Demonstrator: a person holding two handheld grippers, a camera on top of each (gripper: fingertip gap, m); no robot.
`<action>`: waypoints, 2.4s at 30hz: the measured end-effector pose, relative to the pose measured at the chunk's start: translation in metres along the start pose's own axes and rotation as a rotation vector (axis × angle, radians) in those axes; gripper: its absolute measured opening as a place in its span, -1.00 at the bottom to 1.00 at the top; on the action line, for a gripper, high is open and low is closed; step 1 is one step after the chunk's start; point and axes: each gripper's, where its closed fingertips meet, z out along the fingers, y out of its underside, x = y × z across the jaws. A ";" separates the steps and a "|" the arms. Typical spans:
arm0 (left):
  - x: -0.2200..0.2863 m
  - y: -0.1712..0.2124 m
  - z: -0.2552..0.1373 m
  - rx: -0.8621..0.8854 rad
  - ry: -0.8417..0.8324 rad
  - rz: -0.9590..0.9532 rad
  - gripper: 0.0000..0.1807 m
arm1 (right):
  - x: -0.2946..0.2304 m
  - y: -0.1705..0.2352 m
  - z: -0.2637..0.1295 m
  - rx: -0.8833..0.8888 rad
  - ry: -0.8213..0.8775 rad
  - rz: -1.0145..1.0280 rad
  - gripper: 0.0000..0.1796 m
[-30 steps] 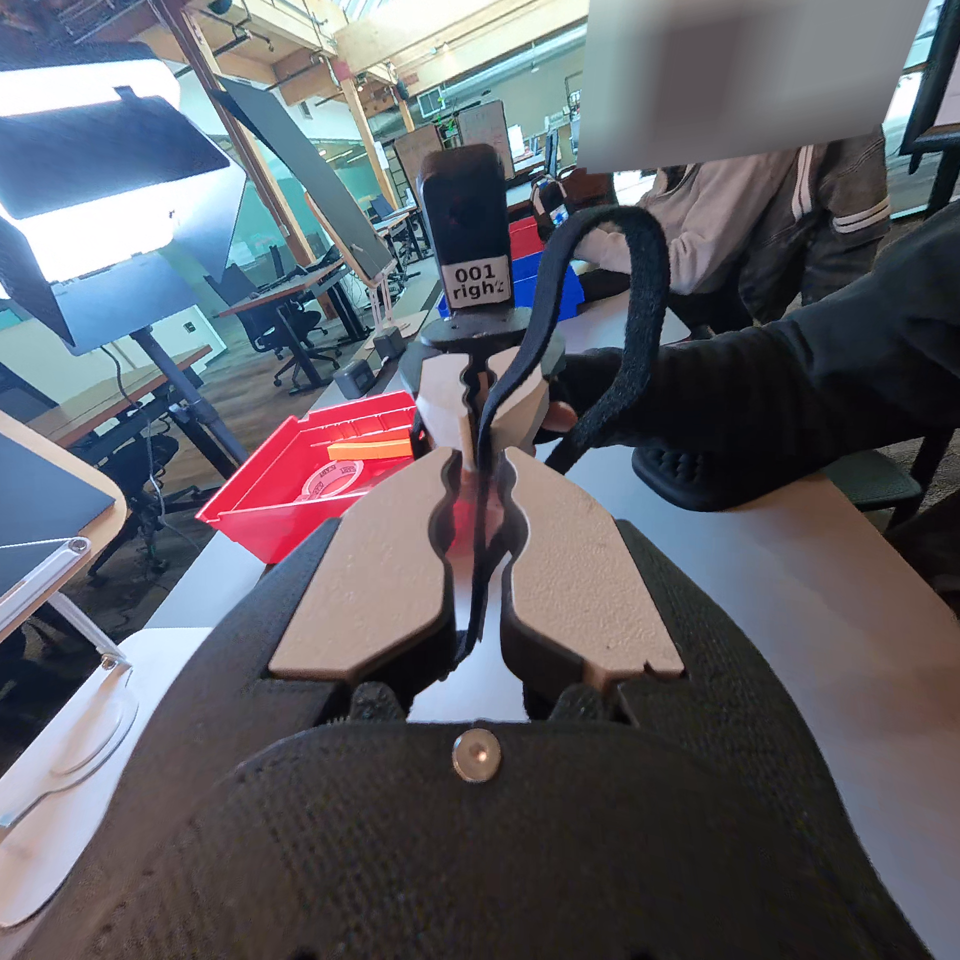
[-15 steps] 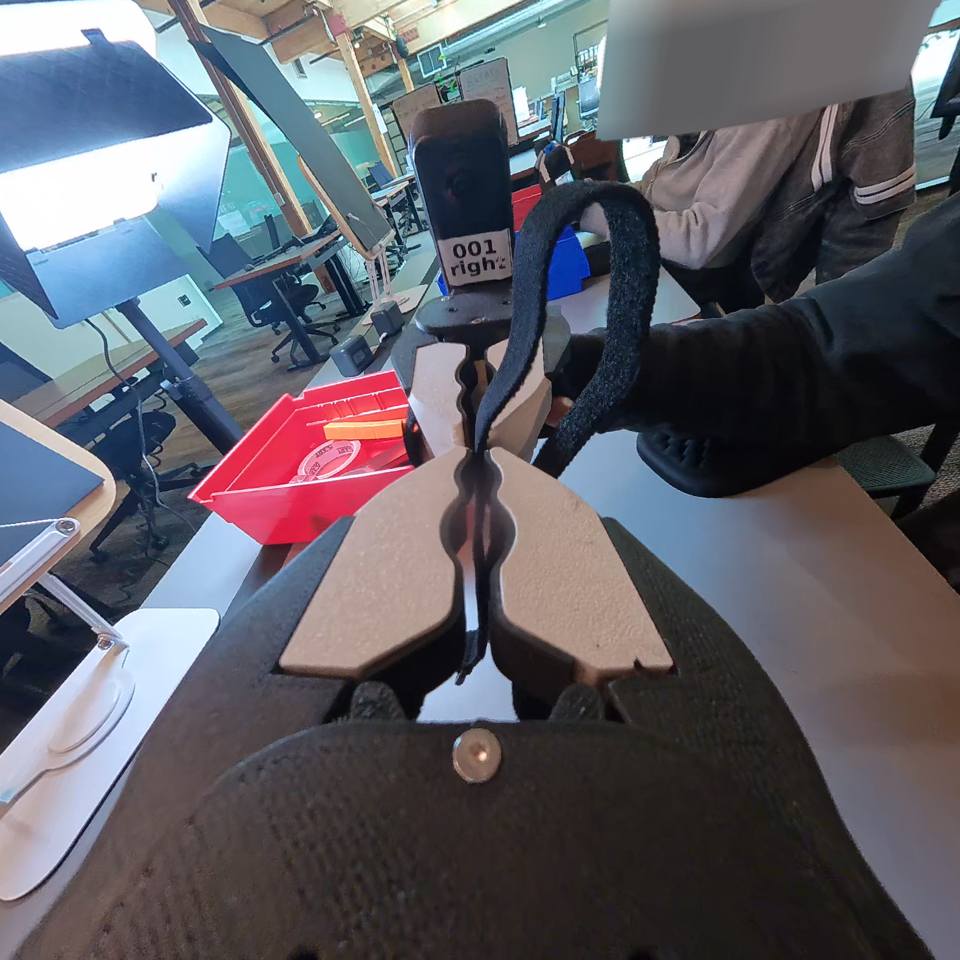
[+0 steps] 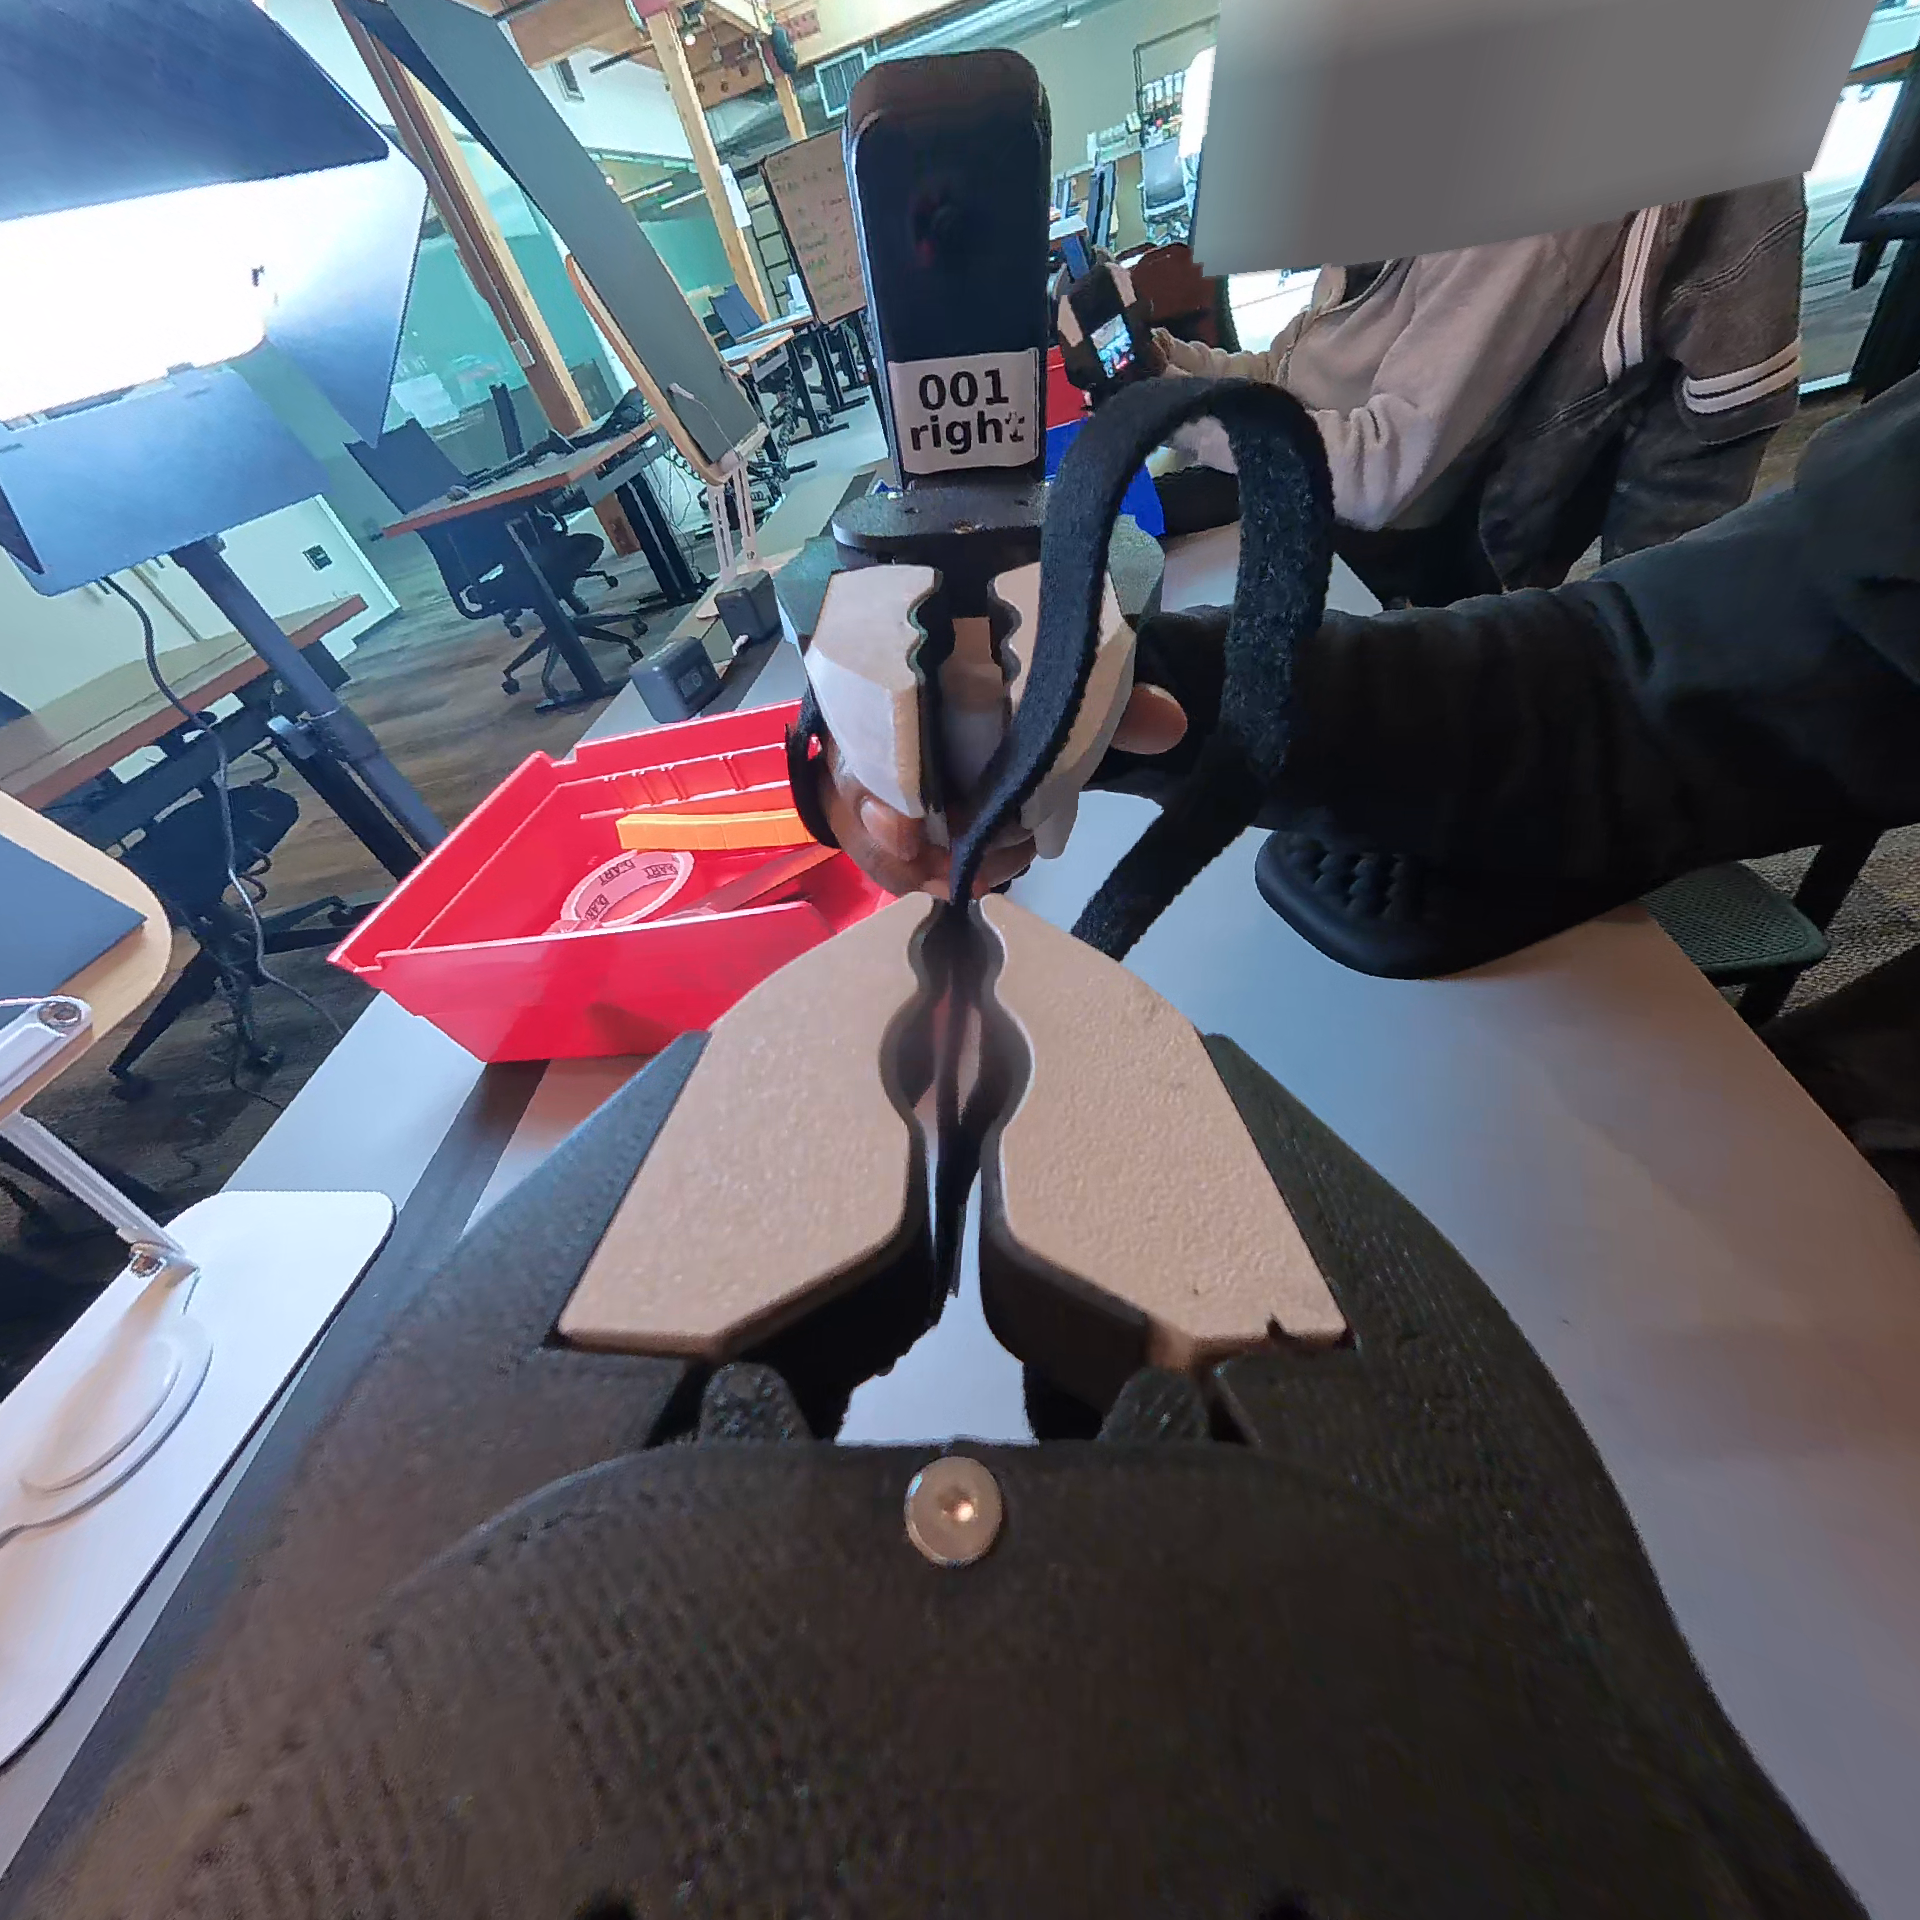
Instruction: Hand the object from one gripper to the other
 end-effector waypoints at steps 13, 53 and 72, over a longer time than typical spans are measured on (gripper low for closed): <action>-0.001 -0.011 -0.004 0.053 0.004 -0.042 -0.88 | 0.003 0.002 0.001 -0.009 0.019 0.004 -0.97; 0.007 -0.009 0.003 0.025 0.007 0.011 -0.98 | -0.002 -0.003 -0.001 0.037 -0.037 0.059 -0.86; -0.003 -0.023 -0.011 0.105 -0.016 -0.036 -0.87 | 0.001 0.006 0.003 -0.012 -0.009 0.031 -0.98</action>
